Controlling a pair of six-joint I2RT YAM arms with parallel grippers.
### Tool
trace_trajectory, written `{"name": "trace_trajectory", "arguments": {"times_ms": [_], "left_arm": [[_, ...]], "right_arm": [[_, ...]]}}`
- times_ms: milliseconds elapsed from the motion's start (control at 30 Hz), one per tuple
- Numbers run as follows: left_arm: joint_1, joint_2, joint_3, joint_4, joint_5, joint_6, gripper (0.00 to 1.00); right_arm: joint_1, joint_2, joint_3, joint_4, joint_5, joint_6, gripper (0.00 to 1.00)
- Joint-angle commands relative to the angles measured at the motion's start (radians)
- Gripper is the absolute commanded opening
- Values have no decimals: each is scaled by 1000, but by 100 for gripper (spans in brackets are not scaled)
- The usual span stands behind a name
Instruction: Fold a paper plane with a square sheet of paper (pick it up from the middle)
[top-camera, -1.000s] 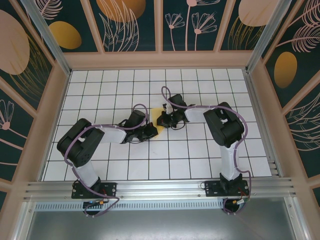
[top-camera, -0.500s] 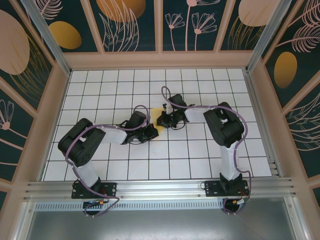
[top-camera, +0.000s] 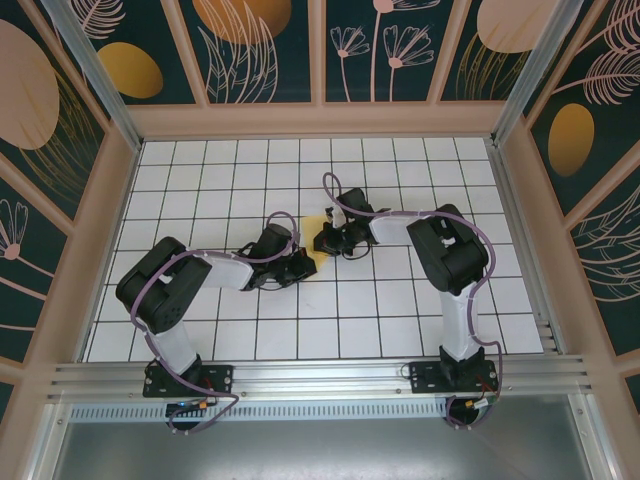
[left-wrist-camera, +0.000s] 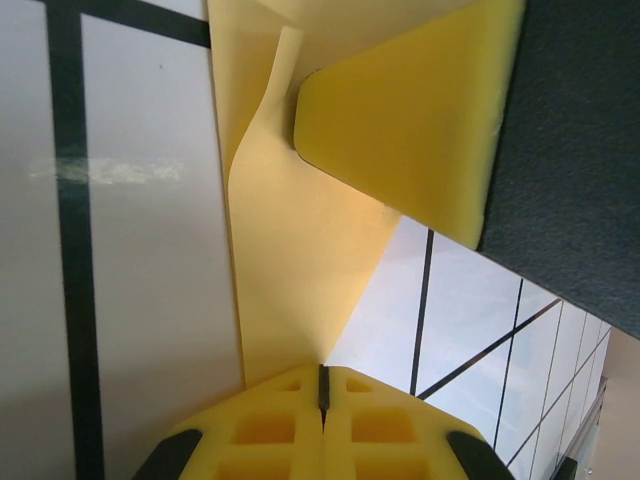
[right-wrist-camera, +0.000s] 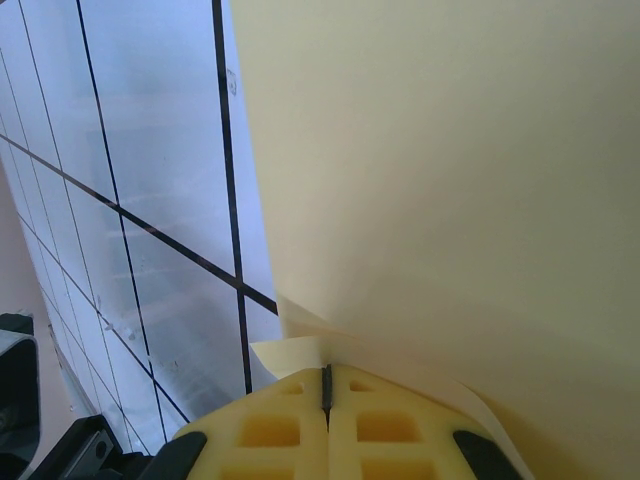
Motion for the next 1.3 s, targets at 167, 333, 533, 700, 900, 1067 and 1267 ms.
{"name": "trace_trajectory", "arguments": {"times_ms": [167, 333, 533, 700, 900, 1067, 1267], "left_arm": [[-17, -46, -46, -113, 12, 40, 2], [-16, -103, -22, -119, -35, 59, 3], [-17, -132, 10, -59, -121, 54, 3], [-17, -66, 48, -57, -125, 54, 2], [-17, 8, 76, -46, -94, 51, 2], [-17, 43, 76, -68, -85, 47, 1], [-17, 51, 73, -145, -129, 48, 0]], "right_arm": [[-12, 51, -24, -65, 61, -6, 0], [-12, 50, -22, -66, 61, -7, 0], [-12, 52, -24, -64, 60, -4, 0], [-12, 50, -27, -57, 55, 0, 0], [-12, 49, -29, -54, 47, -1, 0], [-12, 40, -24, -50, 38, 0, 0], [-20, -11, 12, -48, 33, -6, 0]]}}
